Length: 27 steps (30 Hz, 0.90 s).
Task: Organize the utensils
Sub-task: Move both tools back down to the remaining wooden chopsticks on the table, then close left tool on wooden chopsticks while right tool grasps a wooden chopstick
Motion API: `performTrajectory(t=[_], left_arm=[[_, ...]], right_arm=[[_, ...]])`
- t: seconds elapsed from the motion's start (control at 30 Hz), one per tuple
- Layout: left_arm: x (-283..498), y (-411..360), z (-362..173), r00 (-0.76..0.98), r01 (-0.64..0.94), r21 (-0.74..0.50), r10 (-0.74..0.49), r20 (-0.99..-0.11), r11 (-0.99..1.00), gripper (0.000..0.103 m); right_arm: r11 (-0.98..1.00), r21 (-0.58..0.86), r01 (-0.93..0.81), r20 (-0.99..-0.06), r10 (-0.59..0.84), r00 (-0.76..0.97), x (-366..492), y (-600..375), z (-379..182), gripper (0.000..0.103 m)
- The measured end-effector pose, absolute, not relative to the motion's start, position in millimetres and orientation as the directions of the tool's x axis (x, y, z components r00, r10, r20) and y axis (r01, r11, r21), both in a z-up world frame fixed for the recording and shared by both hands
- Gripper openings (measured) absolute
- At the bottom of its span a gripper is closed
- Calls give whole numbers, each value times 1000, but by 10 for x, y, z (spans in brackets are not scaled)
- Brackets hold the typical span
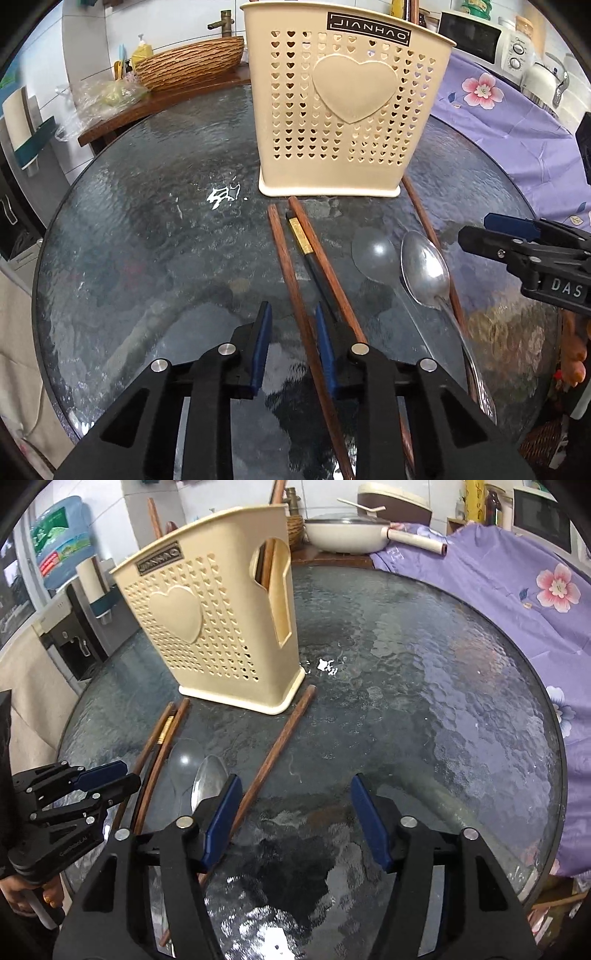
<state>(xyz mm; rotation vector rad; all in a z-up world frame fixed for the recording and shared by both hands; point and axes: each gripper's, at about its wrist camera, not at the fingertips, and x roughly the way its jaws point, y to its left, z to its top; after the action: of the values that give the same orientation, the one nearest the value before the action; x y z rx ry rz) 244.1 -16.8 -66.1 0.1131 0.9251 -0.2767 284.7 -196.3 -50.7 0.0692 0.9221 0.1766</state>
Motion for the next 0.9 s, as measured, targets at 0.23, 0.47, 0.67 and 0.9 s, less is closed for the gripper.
performTrajectory(t=[0.23,0.47,0.67,0.9], left_arm=[[2655,-208,-656,577,265,-10,-167,-799,964,20],[2849,-130,-667,587,233,-18,-155,-795,972,12],[2976,-127,-670,593,215,-10,-139,-793,976,11],[3080,-177,-673,598,207,14,-115,-793,978,11]], right_arm=[[990,128,-63,-813,141,565,3130,-1866,-544,46],[993,115,-5,-826,98,555,3344,-1803,-649,44],[1000,25,7,-825,17,565,3365,-1702,-675,38],[1000,-17,-9,-820,-9,572,3405,-1586,-683,22]])
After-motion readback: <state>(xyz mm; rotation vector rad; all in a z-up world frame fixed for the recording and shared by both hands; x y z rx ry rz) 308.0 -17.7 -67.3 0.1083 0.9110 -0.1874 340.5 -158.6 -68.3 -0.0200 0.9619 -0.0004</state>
